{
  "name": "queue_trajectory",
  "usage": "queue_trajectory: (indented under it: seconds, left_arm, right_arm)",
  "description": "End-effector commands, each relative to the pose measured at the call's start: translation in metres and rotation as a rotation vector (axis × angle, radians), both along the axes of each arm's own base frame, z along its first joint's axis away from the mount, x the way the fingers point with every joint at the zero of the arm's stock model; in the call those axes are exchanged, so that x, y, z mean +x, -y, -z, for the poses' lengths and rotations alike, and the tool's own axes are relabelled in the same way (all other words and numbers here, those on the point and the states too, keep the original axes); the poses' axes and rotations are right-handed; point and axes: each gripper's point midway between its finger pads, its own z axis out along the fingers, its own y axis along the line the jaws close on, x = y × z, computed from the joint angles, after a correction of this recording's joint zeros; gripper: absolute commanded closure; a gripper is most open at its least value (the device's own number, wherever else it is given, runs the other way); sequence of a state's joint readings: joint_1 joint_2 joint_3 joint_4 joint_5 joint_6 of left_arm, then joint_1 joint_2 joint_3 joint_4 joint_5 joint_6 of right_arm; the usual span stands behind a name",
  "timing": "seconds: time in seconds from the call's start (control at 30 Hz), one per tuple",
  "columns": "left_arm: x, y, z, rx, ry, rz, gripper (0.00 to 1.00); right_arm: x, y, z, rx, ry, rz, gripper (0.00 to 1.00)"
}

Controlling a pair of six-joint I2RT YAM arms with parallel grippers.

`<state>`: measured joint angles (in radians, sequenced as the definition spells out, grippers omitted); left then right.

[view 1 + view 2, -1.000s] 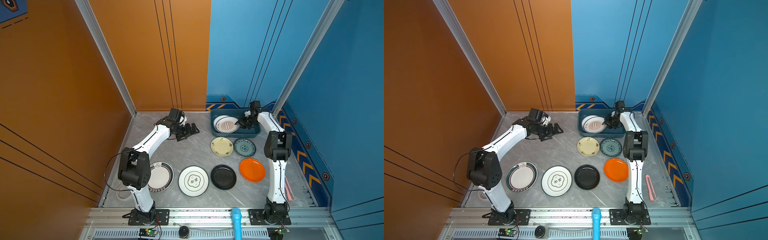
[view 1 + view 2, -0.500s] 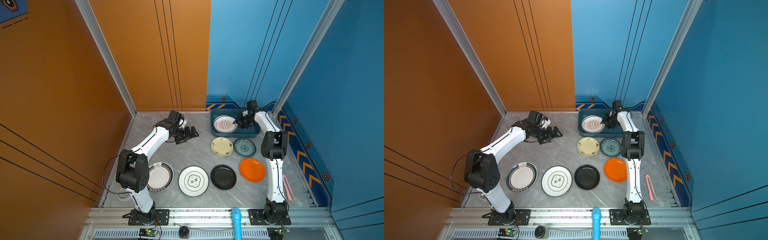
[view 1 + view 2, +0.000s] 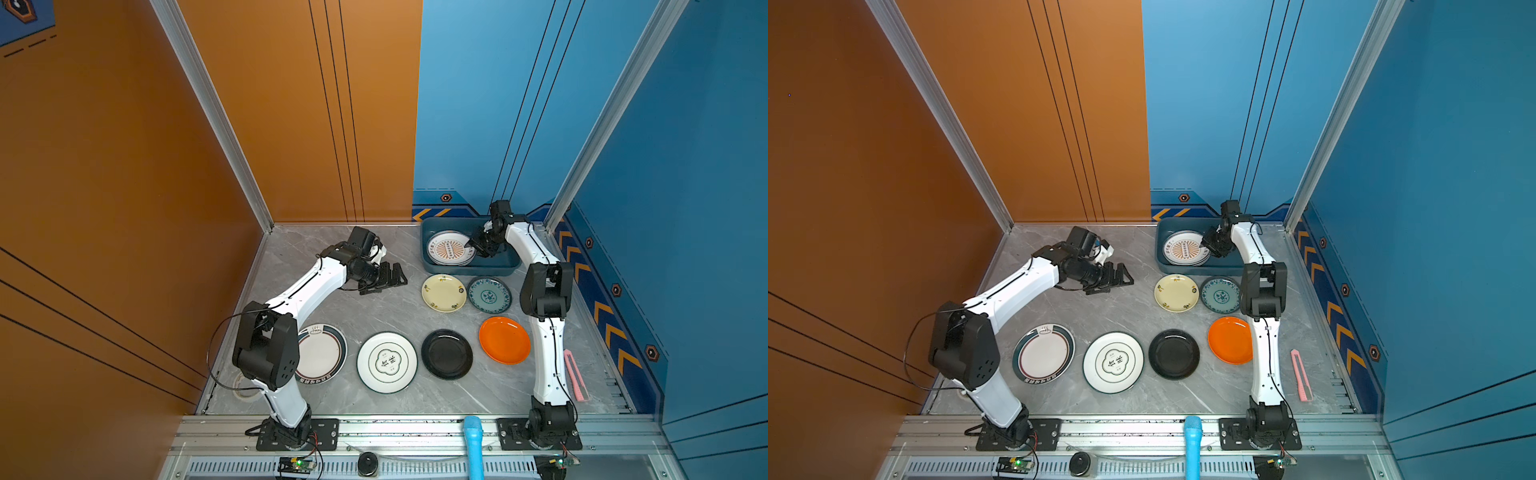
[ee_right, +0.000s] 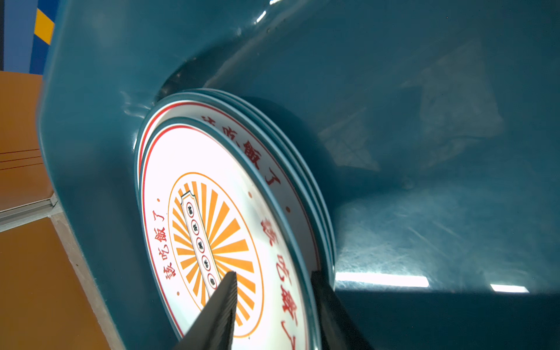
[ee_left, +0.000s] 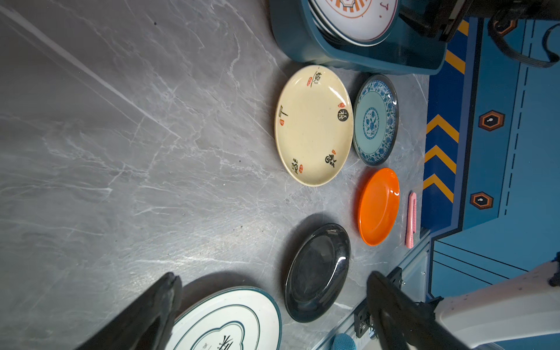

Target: Place the plates into the plastic bin on the countertop

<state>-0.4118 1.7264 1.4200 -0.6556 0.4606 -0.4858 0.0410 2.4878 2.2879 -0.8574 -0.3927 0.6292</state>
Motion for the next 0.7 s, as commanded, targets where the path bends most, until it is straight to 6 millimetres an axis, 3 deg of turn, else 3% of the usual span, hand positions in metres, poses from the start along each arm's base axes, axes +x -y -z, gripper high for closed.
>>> queue_trajectory:
  seconds: [0.0,0.3,0.67]
  left_arm:
    - [-0.008,0.006,0.007,0.017,-0.021,0.036,0.02]
    - [-0.014,0.018,0.012,0.002,-0.032,0.056,0.03]
    - [-0.018,0.019,0.012,0.003,-0.031,0.061,0.03]
  right_arm:
    - [-0.004,0.023,-0.011,-0.066,-0.01,0.054,0.57]
    - [-0.003,0.03,-0.016,-0.073,0.002,0.059,0.56]
    - [0.001,0.035,-0.034,-0.059,0.037,0.066,0.56]
